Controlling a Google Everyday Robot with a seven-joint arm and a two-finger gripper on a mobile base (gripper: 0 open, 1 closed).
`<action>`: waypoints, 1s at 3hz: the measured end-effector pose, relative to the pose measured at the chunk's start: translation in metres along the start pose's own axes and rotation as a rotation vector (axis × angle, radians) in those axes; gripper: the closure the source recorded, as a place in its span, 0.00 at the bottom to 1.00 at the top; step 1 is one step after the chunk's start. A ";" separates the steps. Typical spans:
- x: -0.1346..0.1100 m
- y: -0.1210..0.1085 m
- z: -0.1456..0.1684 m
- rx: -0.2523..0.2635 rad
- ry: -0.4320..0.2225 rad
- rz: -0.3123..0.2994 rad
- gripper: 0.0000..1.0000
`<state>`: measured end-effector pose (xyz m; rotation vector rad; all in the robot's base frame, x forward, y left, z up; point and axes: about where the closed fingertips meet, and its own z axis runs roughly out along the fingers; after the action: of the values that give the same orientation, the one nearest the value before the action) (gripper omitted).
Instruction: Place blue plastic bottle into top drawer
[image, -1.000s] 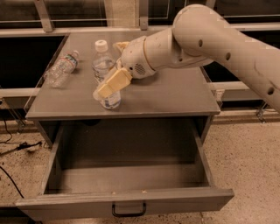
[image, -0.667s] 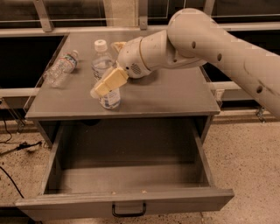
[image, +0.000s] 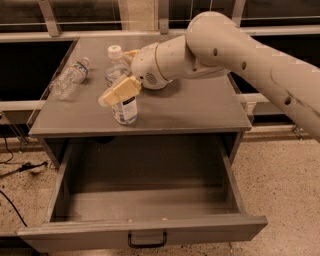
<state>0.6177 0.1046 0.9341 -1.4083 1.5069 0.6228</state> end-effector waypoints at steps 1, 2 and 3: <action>0.000 0.000 0.000 0.000 0.000 0.000 0.42; 0.000 0.000 0.000 0.000 0.000 0.000 0.65; 0.000 0.000 0.000 0.000 0.000 0.000 0.96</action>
Offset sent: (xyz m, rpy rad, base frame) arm 0.0000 0.0000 0.0000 0.0000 0.0000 0.0000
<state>0.6177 0.1047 0.9341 -1.4084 1.5068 0.6229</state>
